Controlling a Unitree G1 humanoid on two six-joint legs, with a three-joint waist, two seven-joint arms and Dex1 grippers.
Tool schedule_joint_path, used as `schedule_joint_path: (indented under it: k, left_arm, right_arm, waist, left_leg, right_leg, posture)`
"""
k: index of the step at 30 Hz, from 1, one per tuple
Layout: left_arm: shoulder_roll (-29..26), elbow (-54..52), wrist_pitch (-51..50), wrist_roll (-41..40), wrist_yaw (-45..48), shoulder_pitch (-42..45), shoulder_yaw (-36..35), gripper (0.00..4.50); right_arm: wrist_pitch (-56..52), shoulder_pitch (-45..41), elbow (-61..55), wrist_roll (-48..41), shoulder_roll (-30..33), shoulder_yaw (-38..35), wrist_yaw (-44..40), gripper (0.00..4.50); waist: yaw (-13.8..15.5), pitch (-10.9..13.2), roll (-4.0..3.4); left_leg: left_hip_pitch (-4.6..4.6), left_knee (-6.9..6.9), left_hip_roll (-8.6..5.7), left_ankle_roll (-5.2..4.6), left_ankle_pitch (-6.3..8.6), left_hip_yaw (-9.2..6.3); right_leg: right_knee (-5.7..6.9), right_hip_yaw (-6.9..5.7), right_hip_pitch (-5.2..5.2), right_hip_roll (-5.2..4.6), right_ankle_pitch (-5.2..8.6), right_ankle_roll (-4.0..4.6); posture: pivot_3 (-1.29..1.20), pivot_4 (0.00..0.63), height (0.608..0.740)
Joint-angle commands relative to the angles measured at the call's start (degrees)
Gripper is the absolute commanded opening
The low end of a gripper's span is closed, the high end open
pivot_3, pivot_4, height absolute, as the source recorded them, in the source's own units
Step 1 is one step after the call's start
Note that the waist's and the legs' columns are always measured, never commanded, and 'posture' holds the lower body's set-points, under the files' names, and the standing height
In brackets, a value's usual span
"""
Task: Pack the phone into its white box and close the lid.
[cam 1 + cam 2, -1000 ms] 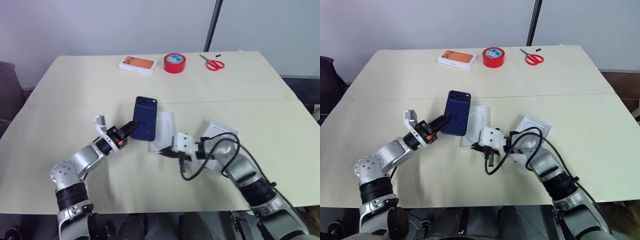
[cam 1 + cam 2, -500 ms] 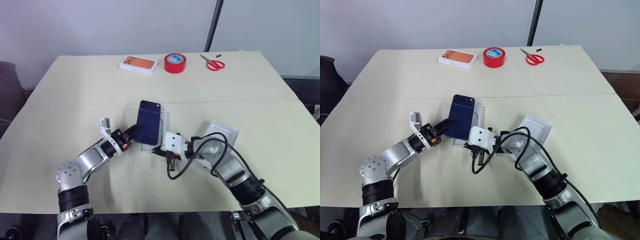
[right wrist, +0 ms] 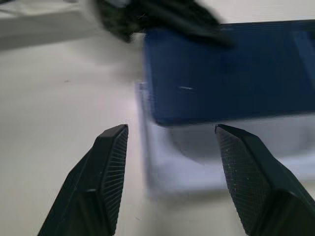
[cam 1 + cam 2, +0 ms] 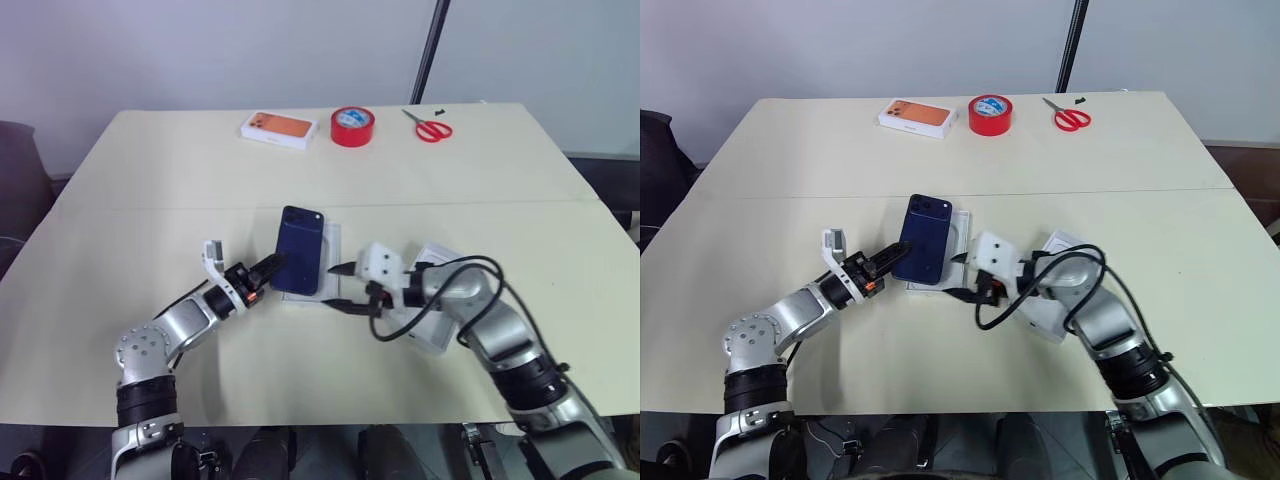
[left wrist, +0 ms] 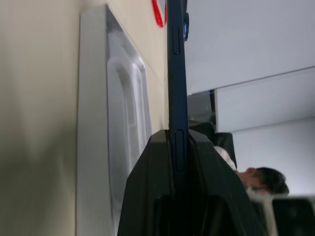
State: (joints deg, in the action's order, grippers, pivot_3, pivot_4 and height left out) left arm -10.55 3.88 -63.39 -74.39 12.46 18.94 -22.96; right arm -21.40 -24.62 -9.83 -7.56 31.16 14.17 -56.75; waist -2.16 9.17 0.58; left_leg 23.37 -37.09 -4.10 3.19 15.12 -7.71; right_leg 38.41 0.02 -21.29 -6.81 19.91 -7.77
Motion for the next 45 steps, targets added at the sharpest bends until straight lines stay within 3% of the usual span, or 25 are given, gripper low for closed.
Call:
schedule_joint_path:
  k: [1, 2, 9, 25, 30, 34, 39, 41, 42, 45]
  left_arm:
    - [-0.05, -1.48, 1.4, 0.41, 2.06, 0.64, 1.05, 0.0]
    - [0.08, -1.14, 1.29, 0.17, 1.99, 0.77, 1.05, 0.0]
    - [-0.58, -2.03, 0.57, 0.16, 1.49, 0.96, 2.02, 3.32]
    - [-8.05, -6.99, 0.45, -1.98, 2.01, 3.1, 0.28, 3.32]
    - [-18.19, -11.83, 8.92, 12.87, 15.12, 2.01, 7.66, 3.32]
    - [-23.02, -6.95, 16.77, 21.81, 24.51, 1.41, 10.99, 3.32]
    - [-22.77, 0.77, 21.72, 32.88, 26.06, 3.88, 17.77, 3.32]
    - [-21.06, 2.35, 22.54, 35.66, 24.55, 5.53, 19.09, 3.32]
    - [-20.41, 2.81, 23.17, 37.46, 24.41, 6.14, 20.39, 2.81]
    - [-18.63, 3.12, 23.61, 41.62, 23.25, 6.55, 23.01, 1.51]
  right_arm:
    - [5.06, 0.96, 3.19, 2.25, 2.69, -1.06, 0.49, 2.91]
    - [5.5, 0.68, 4.6, 2.55, 2.78, -1.6, 1.46, 2.91]
    - [7.39, 0.46, 6.08, 4.64, 0.4, 0.13, 4.59, 2.97]
    - [5.52, -1.48, 6.69, 2.2, -2.42, -2.17, 6.09, 2.97]
    - [-3.57, -1.95, 3.98, -2.32, -1.99, -6.61, 7.31, 2.97]
    - [-9.37, -2.12, 3.34, -4.2, -1.97, -8.68, 9.1, 2.97]
    - [-3.1, -0.72, 4.21, 5.64, -0.66, -0.57, 12.16, 2.97]
    - [-2.5, -0.86, 4.64, 5.64, -1.9, 0.46, 12.36, 2.97]
    - [-3.05, -1.42, 4.76, 5.3, -2.93, 0.39, 12.91, 2.97]
    - [-1.29, -2.54, 6.09, 8.66, -3.19, 2.56, 14.23, 1.66]
  waist:
    - [-0.06, 0.0, 0.0]
    - [-0.12, 0.0, 0.0]
    - [-0.2, 0.0, 0.0]
    - [-0.19, 0.0, 0.0]
    - [-0.27, 0.0, -0.03]
    - [-0.22, 0.0, -0.07]
    - [-0.2, 0.0, -0.07]
    - [-0.21, 0.0, -0.06]
    - [-0.22, 0.01, -0.05]
    - [-0.31, 0.01, -0.05]
  left_leg:
    - [0.0, 0.0, -0.02, 0.0, 0.0, 0.01]
    - [0.0, 0.0, -0.02, 0.0, 0.0, 0.01]
    - [0.0, 0.0, 0.0, 0.0, 0.0, 0.03]
    - [0.0, -0.02, 0.03, 0.0, 0.0, 0.01]
    - [0.0, 0.03, 0.01, 0.0, -0.01, 0.02]
    - [-0.01, 0.06, 0.01, 0.0, -0.01, 0.02]
    - [-0.01, 0.07, -0.01, 0.0, 0.0, 0.02]
    - [0.0, 0.08, -0.07, -0.01, 0.0, 0.02]
    - [0.01, 0.07, -0.07, -0.01, 0.0, 0.02]
    - [0.02, 0.04, -0.03, -0.01, 0.0, 0.02]
  right_leg:
    - [0.0, 0.0, 0.0, 0.0, 0.0, 0.0]
    - [0.0, 0.0, 0.0, 0.01, 0.0, 0.0]
    - [0.01, 0.01, -0.01, 0.01, 0.0, 0.0]
    - [0.01, 0.01, 0.0, 0.01, 0.0, 0.0]
    - [-0.01, 0.01, 0.0, 0.01, 0.0, 0.0]
    - [-0.03, 0.01, 0.0, 0.02, 0.0, 0.01]
    - [-0.05, 0.01, -0.02, 0.01, 0.0, 0.01]
    - [-0.05, 0.01, -0.04, 0.01, 0.0, 0.01]
    - [-0.05, 0.01, -0.04, 0.01, 0.0, 0.01]
    - [-0.03, 0.0, -0.04, 0.01, -0.01, 0.0]
  posture:
    - [0.0, 0.15, 0.74]
    - [0.0, 0.15, 0.74]
    - [0.0, 0.15, 0.74]
    - [0.0, 0.15, 0.74]
    - [0.0, 0.15, 0.74]
    - [0.0, 0.15, 0.74]
    - [0.0, 0.15, 0.74]
    - [0.0, 0.15, 0.74]
    - [0.0, 0.15, 0.74]
    - [0.0, 0.15, 0.74]
